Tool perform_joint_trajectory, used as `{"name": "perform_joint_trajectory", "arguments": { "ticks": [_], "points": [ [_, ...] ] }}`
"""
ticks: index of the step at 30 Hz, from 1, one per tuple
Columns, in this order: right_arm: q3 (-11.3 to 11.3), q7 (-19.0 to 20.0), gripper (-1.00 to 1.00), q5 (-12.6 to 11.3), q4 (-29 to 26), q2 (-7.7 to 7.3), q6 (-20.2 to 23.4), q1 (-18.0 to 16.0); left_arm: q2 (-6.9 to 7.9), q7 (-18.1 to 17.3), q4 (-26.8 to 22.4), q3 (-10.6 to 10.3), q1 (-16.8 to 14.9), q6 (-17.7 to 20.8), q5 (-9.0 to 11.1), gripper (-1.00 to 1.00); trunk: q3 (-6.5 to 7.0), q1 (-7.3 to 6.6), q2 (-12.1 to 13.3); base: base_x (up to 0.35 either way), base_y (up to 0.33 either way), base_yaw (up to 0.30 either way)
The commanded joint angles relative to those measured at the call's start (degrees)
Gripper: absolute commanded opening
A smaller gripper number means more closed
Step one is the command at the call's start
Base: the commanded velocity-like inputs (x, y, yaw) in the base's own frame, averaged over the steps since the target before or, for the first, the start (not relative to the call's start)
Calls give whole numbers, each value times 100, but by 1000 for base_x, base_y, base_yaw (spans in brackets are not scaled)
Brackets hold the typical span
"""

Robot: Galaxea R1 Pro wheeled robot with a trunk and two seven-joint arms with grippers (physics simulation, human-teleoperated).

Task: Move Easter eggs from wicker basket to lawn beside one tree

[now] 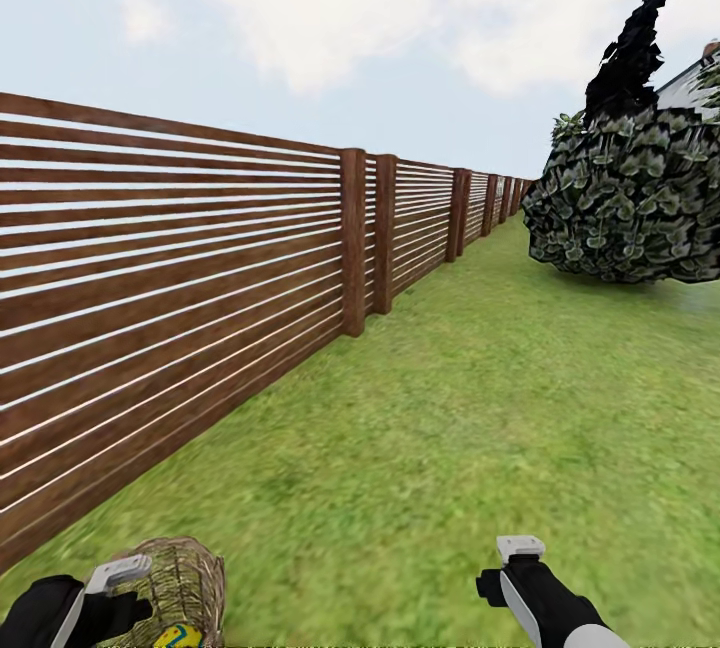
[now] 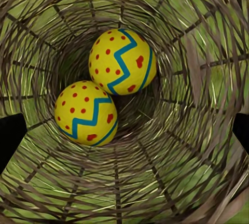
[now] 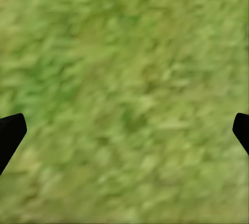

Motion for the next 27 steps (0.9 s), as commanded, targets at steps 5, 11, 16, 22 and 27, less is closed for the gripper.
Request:
{"name": "perform_joint_trajectory", "arguments": {
  "ticks": [5, 11, 16, 22, 27],
  "points": [
    [-10, -4, 100, 17, -10, 4, 33, -2, -2, -52, -7, 23, -3, 17, -60, 100, -97, 110, -205, 0, 0, 0],
    [-9, -4, 100, 18, -10, 7, 33, -2, -4, -52, -7, 26, -4, 17, -60, 100, -204, 241, -446, 0, 0, 0],
    [-8, -4, 100, 18, -10, 9, 33, -2, -11, -52, -7, 31, -2, 17, -60, 100, -294, 351, -646, 0, 0, 0],
    [-8, -3, 100, 18, -9, 9, 33, -2, -17, -52, -7, 29, -2, 17, -60, 100, -402, 483, -887, 0, 0, 0],
    [-7, -2, 100, 17, -6, 9, 33, -2, -26, -52, -7, 24, -3, 17, -60, 100, -492, 593, -1087, 0, 0, 0]
  ]
}}
